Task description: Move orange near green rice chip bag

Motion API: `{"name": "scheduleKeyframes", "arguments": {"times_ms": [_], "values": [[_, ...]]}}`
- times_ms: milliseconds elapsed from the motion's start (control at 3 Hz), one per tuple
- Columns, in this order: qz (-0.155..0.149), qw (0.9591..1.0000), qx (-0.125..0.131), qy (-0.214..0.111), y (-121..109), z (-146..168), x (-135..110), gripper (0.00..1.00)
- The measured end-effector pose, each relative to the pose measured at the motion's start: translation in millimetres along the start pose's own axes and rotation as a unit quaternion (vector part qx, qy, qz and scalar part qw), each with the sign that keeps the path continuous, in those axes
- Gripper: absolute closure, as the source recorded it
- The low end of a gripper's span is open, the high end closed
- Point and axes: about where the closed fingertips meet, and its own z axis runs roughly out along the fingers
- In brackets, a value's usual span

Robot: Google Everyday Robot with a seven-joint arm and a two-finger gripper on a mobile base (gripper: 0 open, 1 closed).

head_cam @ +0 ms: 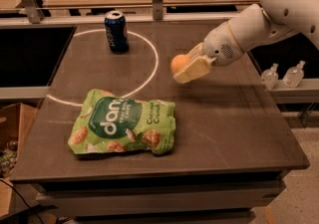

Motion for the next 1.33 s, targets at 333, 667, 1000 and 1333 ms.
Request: {"name": "scheduleKeyframes", "arguments": {"times_ms": [333,667,1000,1333], "values": [[0.002,0.9999,-0.01,0.005,7,7,4,1.0],[-0.003,0.9996,-0.029,0.001,17,16,7,1.0],[-0.007,0.9987,-0.051,-0.008,29,27,8,1.0],[-0.007,0.9972,-0.074,-0.013,41,40,10,1.0]]}}
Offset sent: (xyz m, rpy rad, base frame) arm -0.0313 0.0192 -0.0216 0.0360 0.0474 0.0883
